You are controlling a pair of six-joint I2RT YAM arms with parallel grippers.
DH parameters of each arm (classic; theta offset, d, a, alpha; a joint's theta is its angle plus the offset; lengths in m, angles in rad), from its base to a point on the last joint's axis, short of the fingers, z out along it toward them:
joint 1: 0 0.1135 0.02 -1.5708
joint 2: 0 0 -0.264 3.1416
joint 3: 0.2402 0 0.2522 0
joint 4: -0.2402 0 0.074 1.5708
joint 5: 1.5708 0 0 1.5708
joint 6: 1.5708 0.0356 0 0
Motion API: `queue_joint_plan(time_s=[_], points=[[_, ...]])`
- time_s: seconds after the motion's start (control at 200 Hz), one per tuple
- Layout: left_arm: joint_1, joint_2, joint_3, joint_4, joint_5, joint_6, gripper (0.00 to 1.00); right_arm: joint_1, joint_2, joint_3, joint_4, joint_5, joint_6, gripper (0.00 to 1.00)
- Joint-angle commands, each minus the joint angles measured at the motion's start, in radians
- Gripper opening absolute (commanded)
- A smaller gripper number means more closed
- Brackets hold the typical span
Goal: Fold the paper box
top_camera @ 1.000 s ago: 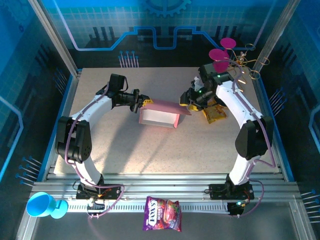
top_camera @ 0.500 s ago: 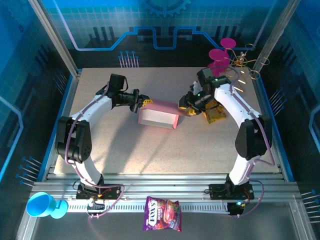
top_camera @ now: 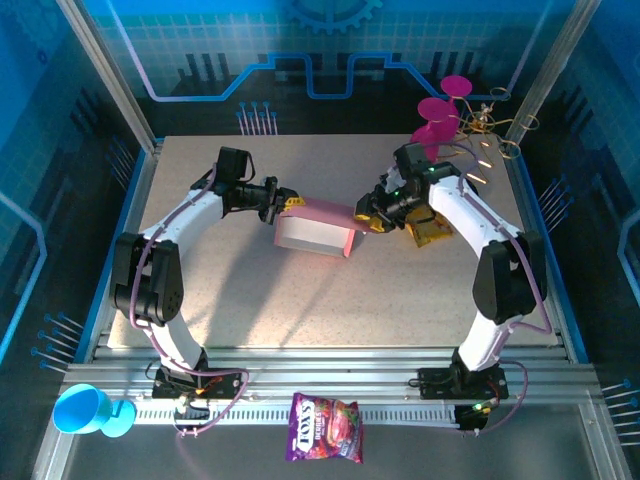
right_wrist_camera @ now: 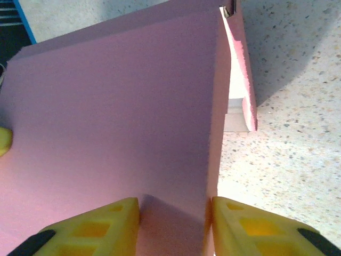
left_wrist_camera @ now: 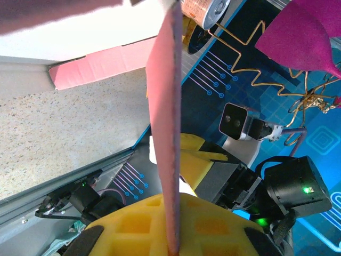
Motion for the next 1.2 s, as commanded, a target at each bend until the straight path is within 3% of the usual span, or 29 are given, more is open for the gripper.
queue_joint_plan(time_s=[0.0, 0.25, 0.54, 0.63, 0.871, 1.196], points=[[0.002, -0.004, -0.006, 0.031, 0.017, -0.013, 0.0, -0.003, -0.048, -0.045, 0.119, -0.088, 0.098, 0.37], [0.01, 0.008, -0.049, 0.067, 0.024, -0.016, 0.0, -0.019, -0.052, -0.105, 0.251, -0.121, 0.19, 0.22], [0.047, 0.055, -0.116, 0.121, 0.036, 0.009, 0.0, -0.001, 0.013, -0.11, 0.295, -0.068, 0.149, 0.13], [0.06, 0.082, -0.118, 0.099, 0.038, 0.045, 0.15, 0.014, 0.046, -0.093, 0.308, -0.047, 0.134, 0.13], [0.086, 0.16, -0.054, -0.074, 0.004, 0.219, 0.35, 0.058, 0.128, -0.015, 0.263, 0.065, 0.053, 0.12], [0.1, 0.154, 0.076, -0.414, -0.156, 0.477, 0.63, 0.082, 0.163, -0.009, 0.252, 0.171, -0.016, 0.1]])
